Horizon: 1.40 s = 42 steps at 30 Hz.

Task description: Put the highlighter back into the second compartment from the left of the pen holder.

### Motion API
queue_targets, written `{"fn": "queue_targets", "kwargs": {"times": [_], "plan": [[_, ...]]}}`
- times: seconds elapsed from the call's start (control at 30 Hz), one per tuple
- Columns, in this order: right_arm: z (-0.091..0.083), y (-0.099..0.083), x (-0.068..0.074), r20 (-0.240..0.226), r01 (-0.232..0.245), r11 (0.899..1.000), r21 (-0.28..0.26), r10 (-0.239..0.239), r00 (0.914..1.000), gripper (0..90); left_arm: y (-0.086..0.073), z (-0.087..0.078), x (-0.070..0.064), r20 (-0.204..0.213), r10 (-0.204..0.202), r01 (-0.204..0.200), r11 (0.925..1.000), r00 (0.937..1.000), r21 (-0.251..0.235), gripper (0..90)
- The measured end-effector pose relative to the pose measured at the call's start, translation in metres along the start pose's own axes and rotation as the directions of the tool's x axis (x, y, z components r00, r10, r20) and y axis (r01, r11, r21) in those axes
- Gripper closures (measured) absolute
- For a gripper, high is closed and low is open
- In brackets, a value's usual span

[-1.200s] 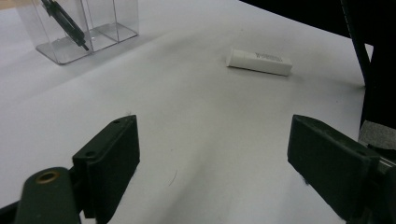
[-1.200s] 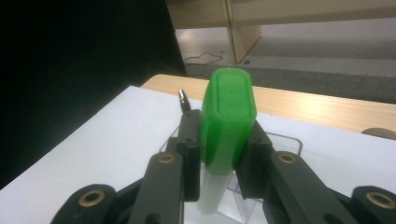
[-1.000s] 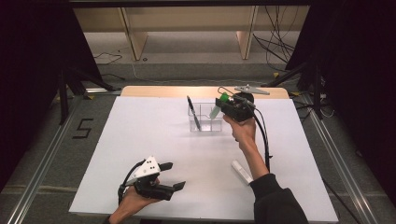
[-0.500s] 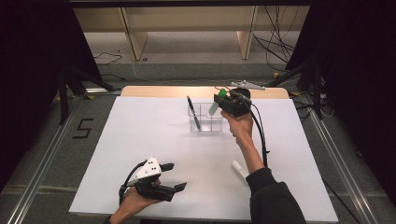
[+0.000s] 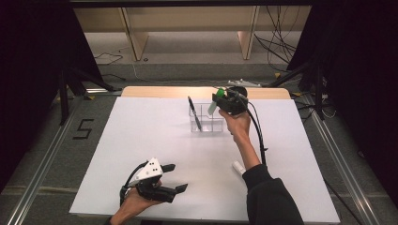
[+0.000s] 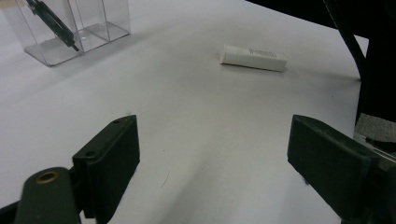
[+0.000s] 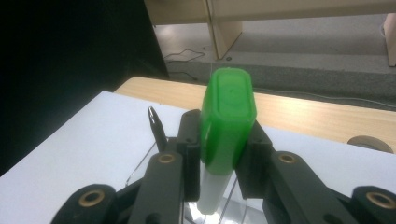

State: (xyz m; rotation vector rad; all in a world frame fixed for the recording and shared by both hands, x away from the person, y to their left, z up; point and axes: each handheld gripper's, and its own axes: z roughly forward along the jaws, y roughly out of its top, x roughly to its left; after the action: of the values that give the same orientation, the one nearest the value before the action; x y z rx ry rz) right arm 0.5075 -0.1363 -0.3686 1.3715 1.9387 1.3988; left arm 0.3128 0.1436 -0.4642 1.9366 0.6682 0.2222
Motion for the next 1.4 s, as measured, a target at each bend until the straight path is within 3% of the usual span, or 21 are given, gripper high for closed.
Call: {"fn": "queue_targets", "kwargs": {"times": [1.4], "plan": [[0.029,-0.007,0.008,0.027,0.035,0.997,0.07,-0.037,0.9989,74.8,0.0,0.001,-0.002,0.002,0.005,-0.005,1.0,1.0,0.005,16.5]]}}
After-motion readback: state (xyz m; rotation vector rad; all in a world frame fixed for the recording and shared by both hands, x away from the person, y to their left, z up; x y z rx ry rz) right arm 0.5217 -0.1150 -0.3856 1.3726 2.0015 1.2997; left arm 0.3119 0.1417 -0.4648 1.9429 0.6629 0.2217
